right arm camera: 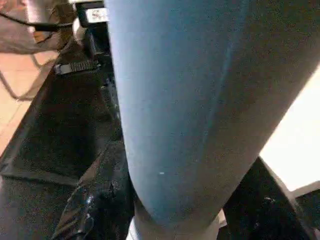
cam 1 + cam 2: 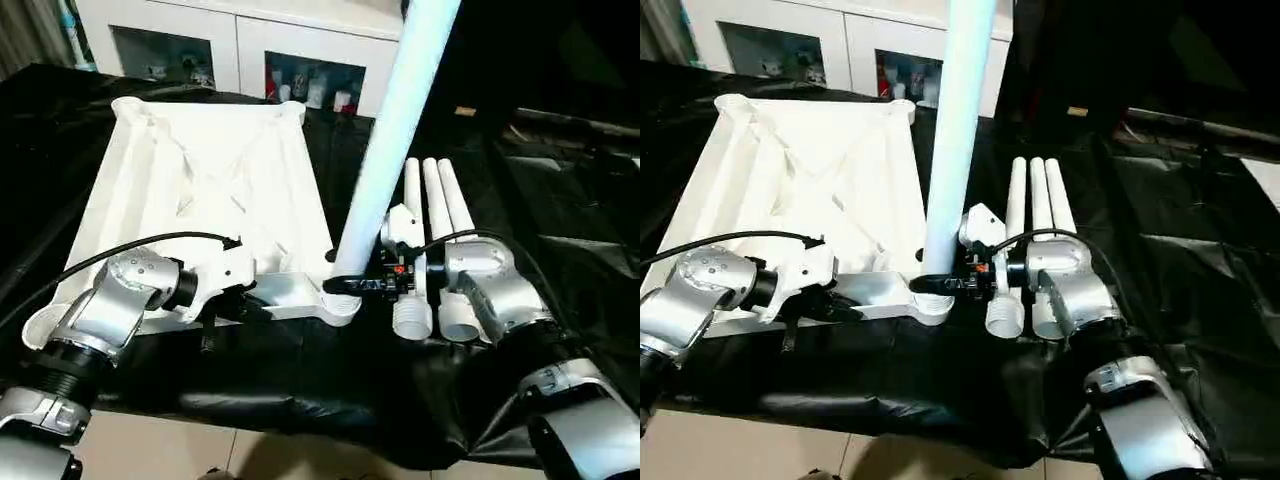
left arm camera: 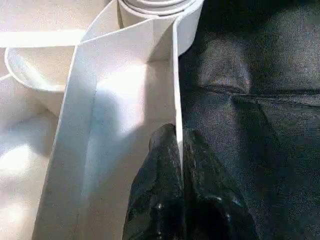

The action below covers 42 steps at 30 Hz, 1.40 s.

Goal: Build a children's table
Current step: Insert table leg to table base

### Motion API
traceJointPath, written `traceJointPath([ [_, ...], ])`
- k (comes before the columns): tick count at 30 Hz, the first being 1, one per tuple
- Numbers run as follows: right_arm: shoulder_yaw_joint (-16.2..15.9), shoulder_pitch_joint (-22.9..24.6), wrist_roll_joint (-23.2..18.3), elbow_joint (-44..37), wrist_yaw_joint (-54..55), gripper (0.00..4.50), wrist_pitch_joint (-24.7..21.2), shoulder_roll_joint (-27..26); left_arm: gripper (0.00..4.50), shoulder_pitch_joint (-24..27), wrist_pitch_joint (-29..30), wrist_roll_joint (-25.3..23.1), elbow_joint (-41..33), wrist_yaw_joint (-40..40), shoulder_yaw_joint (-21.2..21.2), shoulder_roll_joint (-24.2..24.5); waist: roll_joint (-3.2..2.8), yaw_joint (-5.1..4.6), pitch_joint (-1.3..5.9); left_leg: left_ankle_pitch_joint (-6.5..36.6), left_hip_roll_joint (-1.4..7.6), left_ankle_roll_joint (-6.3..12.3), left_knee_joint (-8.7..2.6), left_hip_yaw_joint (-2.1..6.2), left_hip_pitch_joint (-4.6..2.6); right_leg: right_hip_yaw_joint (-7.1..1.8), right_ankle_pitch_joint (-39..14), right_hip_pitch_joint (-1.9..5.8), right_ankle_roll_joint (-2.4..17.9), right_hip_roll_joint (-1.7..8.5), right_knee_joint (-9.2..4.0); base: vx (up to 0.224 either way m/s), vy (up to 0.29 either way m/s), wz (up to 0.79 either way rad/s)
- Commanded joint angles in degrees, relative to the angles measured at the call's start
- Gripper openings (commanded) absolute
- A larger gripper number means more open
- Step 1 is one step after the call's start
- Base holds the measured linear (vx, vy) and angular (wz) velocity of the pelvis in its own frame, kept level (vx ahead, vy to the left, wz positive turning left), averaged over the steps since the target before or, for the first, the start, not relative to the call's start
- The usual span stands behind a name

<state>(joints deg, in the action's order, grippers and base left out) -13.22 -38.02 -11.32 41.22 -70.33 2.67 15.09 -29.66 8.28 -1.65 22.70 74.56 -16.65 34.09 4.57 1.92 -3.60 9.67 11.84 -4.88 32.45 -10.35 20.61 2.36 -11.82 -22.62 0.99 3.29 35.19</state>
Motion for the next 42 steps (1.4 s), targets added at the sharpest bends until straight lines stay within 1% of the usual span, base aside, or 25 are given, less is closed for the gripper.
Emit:
traceJointPath([
  [1,-2.43,3.35,6.09,8.59,7.06,1.85,-2.13,-0.92,0.0,-1.71,-1.46,1.31,-1.1,1.06,-1.09,-1.53,-1.19,-0.17,1.72,17.88,1.65,0.24,-4.13,0.39,-0.81,-2.62,-15.47,1.39,11.81,3.98,-4.74,0.0,0.0,0.0],
  [4,-0.16,2.94,6.3,11.28,16.01,1.85,-3.41,-2.57,0.0,-1.79,-0.15,1.09,-0.54,-0.69,-0.41,-2.06,-1.18,-0.81,0.95,25.64,1.59,-2.01,-4.73,1.52,-1.01,-2.3,-31.7,1.04,7.42,4.54,-6.08,0.0,0.0,0.0],
  [10,1.98,3.55,6.87,13.53,29.05,1.85,-4.6,-5.83,0.0,-3.18,5.99,-2.57,2.98,-9.98,0.44,-4.49,-1.21,-1.75,0.72,30.56,1.32,-2.51,-4.62,2.27,-1.83,-1.74,-39.9,-0.17,4.03,4.65,-7.63,-0.06,0.012,-0.11],
  [14,3.14,3.43,6.82,14.56,34.62,1.85,-5.23,-7.63,0.0,-3.98,10.59,-3.59,3.18,-13.77,0.57,-6.49,-1.6,-2.23,0.6,33.69,1.39,-2.87,-5.04,2.79,-1.97,-0.68,-39.31,-0.03,3.58,4.45,-8.16,-0.069,0.028,-0.11],
  [17,3.54,3.12,7.04,15.38,37.36,1.85,-5.27,-8.41,0.0,-4.56,12.37,-4.28,3.51,-15.66,0.49,-7.49,-2.56,-2.8,0.13,42.18,1.67,-3.64,-5.99,3.68,-2.83,1.24,-34.99,0.16,4.0,3.97,-8.79,-0.056,0.049,-0.13],
  [18,4.58,2.17,6.83,17.17,41.97,1.85,-5.43,-9.79,0.0,-5.57,16.47,-5.6,3.63,-18.91,0.28,-9.24,-2.61,-2.91,0.02,43.76,1.7,-3.61,-6.09,3.72,-3.14,1.61,-34.66,0.08,3.87,3.84,-9.09,-0.05,0.039,-0.06],
  [19,6.36,0.86,5.62,19.16,46.8,1.85,-6.02,-11.51,0.0,-6.65,20.5,-7.05,3.32,-21.83,-0.19,-11.11,-3.33,-3.06,-0.26,47.3,2.04,-4.04,-7.07,3.79,-3.36,2.77,-31.23,0.67,4.23,3.43,-8.77,-0.05,0.039,-0.06],
  [20,6.36,0.86,5.62,19.16,46.8,1.85,-6.02,-11.51,0.0,-6.65,20.5,-7.05,3.32,-21.83,-0.19,-11.11,-3.69,-2.91,-0.58,50.76,2.64,-4.2,-8.93,3.52,-2.35,4.06,-27.7,2.01,4.26,2.4,-7.15,-0.053,0.032,-0.04],
  [21,7.71,-0.23,4.62,20.67,50.38,1.85,-6.4,-12.87,0.0,-7.52,23.79,-7.94,2.84,-23.69,-0.53,-12.6,-4.08,-1.97,-0.6,52.53,3.31,-4.27,-10.77,3.04,-0.44,3.7,-23.26,3.9,4.82,2.0,-3.04,-0.115,0.013,-0.01],
  [22,7.71,-0.23,4.62,20.67,50.38,1.85,-6.4,-12.87,0.0,-7.52,23.79,-7.94,2.84,-23.69,-0.53,-12.6,-4.23,1.56,-0.48,55.47,3.94,-3.87,-14.12,-0.06,3.98,3.25,-12.98,6.89,4.09,1.18,5.56,-0.115,0.013,-0.01],
  [23,8.31,-0.59,4.1,21.08,51.32,1.85,-6.61,-13.32,0.0,-7.77,24.68,-8.15,2.56,-24.17,-0.62,-13.05,-1.14,2.1,0.34,43.91,2.49,-1.29,-11.27,-2.46,-0.14,-1.45,-25.86,3.07,1.35,2.12,3.62,-0.088,-0.052,0.21],
  [24,10.74,-2.15,1.91,22.79,54.78,1.85,-7.2,-15.18,0.0,-8.93,27.96,-8.7,1.64,-26.16,-0.72,-14.92,1.7,1.87,-0.47,21.42,-0.41,-0.64,5.75,0.2,-7.59,-3.32,-66.5,-6.93,-2.1,9.29,-11.98,0.025,-0.163,0.21],
  [25,11.36,-2.59,1.32,23.24,55.55,1.85,-7.27,-15.65,0.0,-9.28,28.67,-8.75,1.48,-26.68,-0.66,-15.41,1.7,1.87,-0.47,21.42,-0.41,-0.64,5.75,0.2,-7.59,-3.32,-66.5,-6.93,-2.1,9.29,-11.98,0.025,-0.163,0.21],
  [26,12.41,-3.42,0.56,23.94,57.17,1.85,-7.29,-16.57,0.0,-9.98,29.9,-8.74,1.35,-27.79,-0.52,-16.24,0.71,1.59,0.48,6.13,-2.28,2.6,5.0,4.48,2.12,-7.32,-62.59,2.94,0.72,10.93,-8.74,0.093,-0.101,-0.36],
  [27,12.41,-3.42,0.56,23.94,57.17,1.85,-7.29,-16.57,0.0,-9.98,29.9,-8.74,1.35,-27.79,-0.52,-16.24,-2.25,3.06,1.93,2.11,1.03,-2.7,-2.47,3.6,-0.44,-2.23,-26.68,2.17,4.97,6.15,-4.44,0.069,0.028,-0.29],
  [28,13.01,-3.97,0.15,24.31,57.97,1.85,-7.24,-17.3,0.0,-10.43,30.44,-8.72,1.45,-28.62,-0.34,-16.67,-1.31,1.84,1.23,4.4,0.78,-1.73,-3.03,3.01,-0.56,-1.48,-16.63,1.09,6.23,3.76,-3.16,0.069,0.028,-0.29],
  [29,13.14,-4.14,0.11,24.39,58.19,1.85,-7.17,-17.56,0.0,-10.57,30.57,-8.68,1.53,-28.93,-0.26,-16.76,-2.06,1.67,1.87,6.71,1.09,-1.39,-3.29,2.75,-1.61,-1.48,-10.18,1.27,8.31,3.32,-2.55,-0.026,-0.033,0.22],
  [30,13.18,-4.2,0.1,24.41,58.26,1.85,-7.15,-17.65,0.0,-10.62,30.6,-8.67,1.55,-29.03,-0.23,-16.79,-2.16,1.12,1.46,12.75,1.3,-0.38,-3.88,1.84,-2.0,-1.79,-7.72,0.93,11.67,3.48,-3.42,-0.053,-0.081,0.22],
  [31,13.48,-4.35,-0.05,24.46,58.37,1.85,-7.21,-17.95,0.0,-10.69,30.59,-8.86,1.68,-29.57,-0.18,-16.62,-2.64,0.68,0.74,20.03,1.44,-1.23,-4.51,1.76,-1.33,-1.88,-15.94,0.97,11.89,3.88,-4.38,-0.053,-0.081,0.22],
  [32,13.47,-4.48,-0.06,24.54,57.89,1.85,-7.32,-18.14,0.0,-10.65,30.38,-8.92,1.8,-29.69,-0.15,-16.35,-2.82,0.68,0.71,22.96,1.51,-2.06,-4.54,1.82,-1.48,-1.86,-20.1,0.81,11.04,3.97,-4.86,0.0,0.0,0.0],
  [33,13.66,-4.74,0.02,24.94,57.72,1.85,-7.23,-18.36,0.0,-10.58,30.51,-9.15,1.68,-29.77,-0.16,-16.21,-2.36,0.5,0.74,25.85,1.43,-2.92,-4.61,2.07,-1.45,-1.89,-25.15,0.74,8.88,4.15,-5.39,0.0,0.0,0.0],
  [35,13.74,-5.09,0.15,25.34,57.07,1.85,-7.11,-18.54,0.0,-10.19,30.07,-9.54,1.19,-29.13,-0.59,-15.75,-1.85,0.51,0.99,24.13,1.31,-2.55,-4.95,2.1,-1.21,-1.99,-26.34,1.05,7.07,4.43,-5.91,0.0,0.0,0.0],
  [36,13.7,-5.21,0.13,25.37,56.41,1.85,-7.21,-18.53,0.0,-9.89,29.36,-9.72,0.93,-28.56,-0.98,-15.36,-2.06,0.57,0.94,21.94,1.37,-2.23,-5.17,2.03,-1.01,-2.07,-25.22,1.1,6.83,4.5,-6.02,0.0,0.0,0.0],
  [40,13.37,-6.13,0.78,25.26,50.8,1.85,-8.9,-17.93,0.0,-8.51,27.58,-9.14,-0.84,-25.97,-2.09,-13.53,-2.0,0.26,0.85,20.97,1.58,-2.1,-5.31,2.06,-0.64,-2.03,-24.77,1.13,7.04,4.6,-6.02,0.0,0.0,0.0],
  [42,12.71,-6.6,1.31,25.53,48.46,1.85,-9.64,-17.43,0.0,-8.01,26.76,-9.16,-1.77,-24.77,-2.62,-12.43,-2.09,-0.31,0.94,18.61,1.74,-2.09,-5.45,1.98,-0.27,-1.94,-19.97,1.46,8.45,4.44,-5.55,0.0,0.0,0.0],
])
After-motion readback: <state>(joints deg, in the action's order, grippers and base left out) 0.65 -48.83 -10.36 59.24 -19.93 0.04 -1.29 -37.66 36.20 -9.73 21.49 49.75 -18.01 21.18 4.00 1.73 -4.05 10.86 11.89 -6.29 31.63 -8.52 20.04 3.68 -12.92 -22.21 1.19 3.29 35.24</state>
